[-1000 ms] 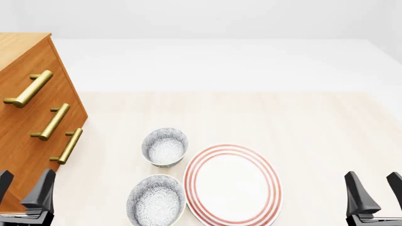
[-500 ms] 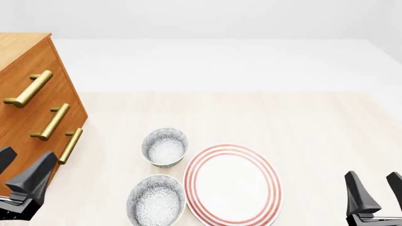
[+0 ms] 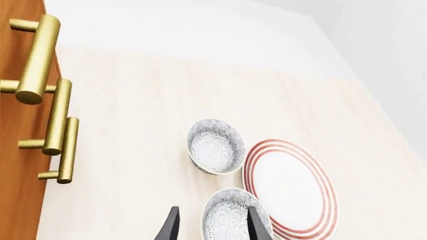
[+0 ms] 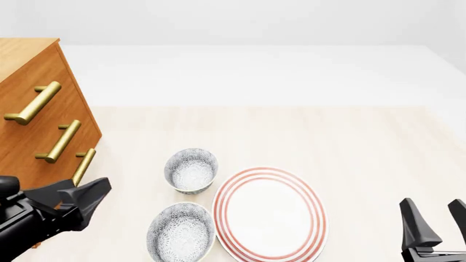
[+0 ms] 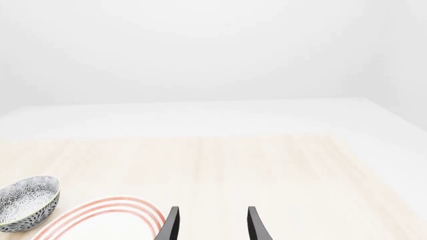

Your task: Stack the bowl in the middle on the bowl at the back.

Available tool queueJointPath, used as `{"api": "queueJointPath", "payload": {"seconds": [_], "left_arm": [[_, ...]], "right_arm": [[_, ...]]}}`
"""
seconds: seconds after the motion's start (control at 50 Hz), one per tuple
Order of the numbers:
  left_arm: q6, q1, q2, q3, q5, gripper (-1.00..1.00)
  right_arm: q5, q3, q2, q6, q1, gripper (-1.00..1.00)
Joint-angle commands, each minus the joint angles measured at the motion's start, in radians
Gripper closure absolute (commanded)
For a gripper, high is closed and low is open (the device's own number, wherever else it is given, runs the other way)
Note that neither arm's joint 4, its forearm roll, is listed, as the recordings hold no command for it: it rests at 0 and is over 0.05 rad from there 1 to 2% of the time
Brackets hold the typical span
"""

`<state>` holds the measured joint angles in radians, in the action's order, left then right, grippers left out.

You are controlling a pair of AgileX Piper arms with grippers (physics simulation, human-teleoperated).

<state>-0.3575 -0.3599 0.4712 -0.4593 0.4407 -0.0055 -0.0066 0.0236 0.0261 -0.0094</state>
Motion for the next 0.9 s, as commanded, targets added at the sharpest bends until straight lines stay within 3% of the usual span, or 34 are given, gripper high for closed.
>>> {"api": "queueJointPath", "payload": {"seconds": [0.02,0.12,0.14,0.16,0.44,0.6,0.8,0.9], "left_arm": [[-0.15,-0.054,0.056,0.025,0.0,-1.0],[-0.202,-0.08,0.069,0.105,-0.031,-1.0],[-0.319,-0.144,0.07,0.317,-0.177,-1.0],[-0.321,-0.145,0.075,0.326,-0.189,-1.0],[-0.335,-0.149,0.129,0.398,-0.288,-1.0],[-0.333,-0.162,0.247,0.434,-0.423,-1.0],[-0.325,-0.182,0.435,0.424,-0.601,-1.0],[-0.326,-0.199,0.477,0.394,-0.627,-1.0]], "right_arm": [[-0.007,0.0,0.009,0.002,-0.001,-1.0],[-0.007,0.0,0.009,0.001,-0.001,-1.0],[-0.006,0.0,0.004,-0.006,0.0,-1.0],[-0.006,0.0,0.003,-0.006,0.0,-1.0],[-0.002,0.001,-0.001,-0.005,0.0,-1.0],[-0.001,0.001,-0.001,-0.004,0.0,-1.0],[-0.008,0.001,0.006,-0.003,0.0,-1.0],[-0.012,0.001,0.011,-0.002,0.0,-1.0]]}}
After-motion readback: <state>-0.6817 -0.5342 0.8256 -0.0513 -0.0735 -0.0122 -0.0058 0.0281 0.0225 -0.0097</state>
